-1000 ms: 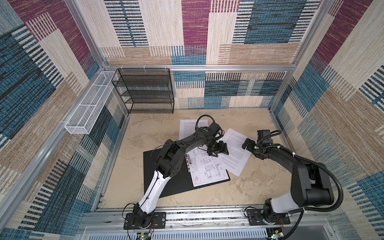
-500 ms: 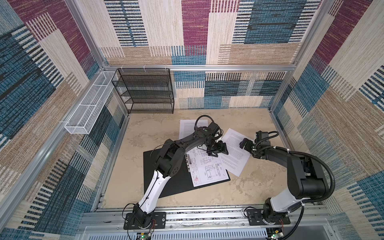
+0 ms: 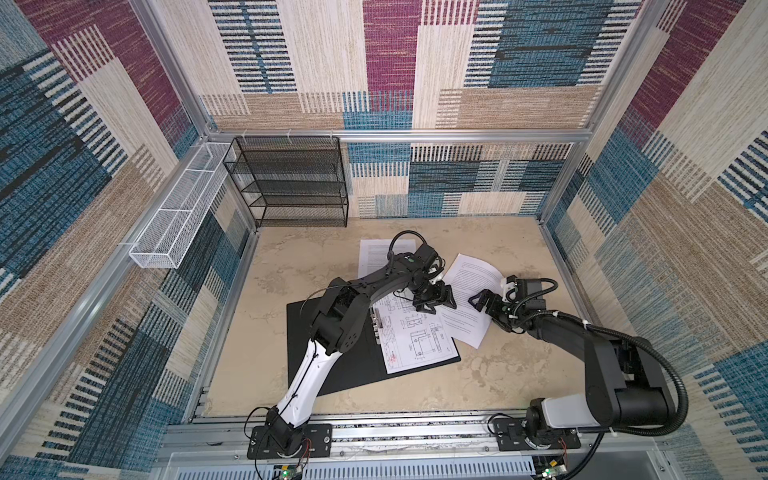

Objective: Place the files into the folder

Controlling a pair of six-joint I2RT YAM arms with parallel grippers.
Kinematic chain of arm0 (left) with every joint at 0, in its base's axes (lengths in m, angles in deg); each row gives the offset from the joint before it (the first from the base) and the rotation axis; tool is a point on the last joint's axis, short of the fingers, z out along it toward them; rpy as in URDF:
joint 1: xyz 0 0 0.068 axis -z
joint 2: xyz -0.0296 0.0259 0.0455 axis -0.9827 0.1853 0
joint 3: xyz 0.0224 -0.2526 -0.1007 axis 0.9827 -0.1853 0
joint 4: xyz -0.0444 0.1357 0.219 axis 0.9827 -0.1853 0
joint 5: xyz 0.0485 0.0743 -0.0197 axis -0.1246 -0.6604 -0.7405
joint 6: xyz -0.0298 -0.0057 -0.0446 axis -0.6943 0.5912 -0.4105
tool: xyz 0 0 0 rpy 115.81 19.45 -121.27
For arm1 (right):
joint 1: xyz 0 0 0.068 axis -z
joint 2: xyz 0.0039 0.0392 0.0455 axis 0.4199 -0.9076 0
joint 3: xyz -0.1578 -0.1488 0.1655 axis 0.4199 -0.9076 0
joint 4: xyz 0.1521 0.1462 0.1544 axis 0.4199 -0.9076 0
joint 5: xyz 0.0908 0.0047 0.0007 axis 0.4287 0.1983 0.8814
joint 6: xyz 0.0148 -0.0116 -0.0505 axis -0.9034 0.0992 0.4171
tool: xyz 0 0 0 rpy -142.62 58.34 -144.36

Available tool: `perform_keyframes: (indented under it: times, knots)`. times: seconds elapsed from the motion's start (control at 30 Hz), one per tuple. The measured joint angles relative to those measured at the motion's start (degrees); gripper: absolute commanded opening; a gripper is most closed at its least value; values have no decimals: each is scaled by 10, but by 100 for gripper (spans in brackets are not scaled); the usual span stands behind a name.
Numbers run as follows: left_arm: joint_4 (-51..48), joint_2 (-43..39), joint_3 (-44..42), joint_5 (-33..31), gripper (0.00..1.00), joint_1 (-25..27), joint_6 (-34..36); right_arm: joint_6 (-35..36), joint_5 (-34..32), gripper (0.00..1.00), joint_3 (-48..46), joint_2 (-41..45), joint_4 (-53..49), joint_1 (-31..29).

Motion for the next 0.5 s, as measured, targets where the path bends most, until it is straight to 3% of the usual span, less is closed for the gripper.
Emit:
perform_keyframes:
  times: [0.3, 0.5]
  knots:
    - [4, -1, -5, 9, 77, -3, 0, -33, 38, 100, -26, 48, -21, -1]
    - [9, -2, -9, 13, 77, -4, 0, -36, 14, 100, -9, 58, -25, 1]
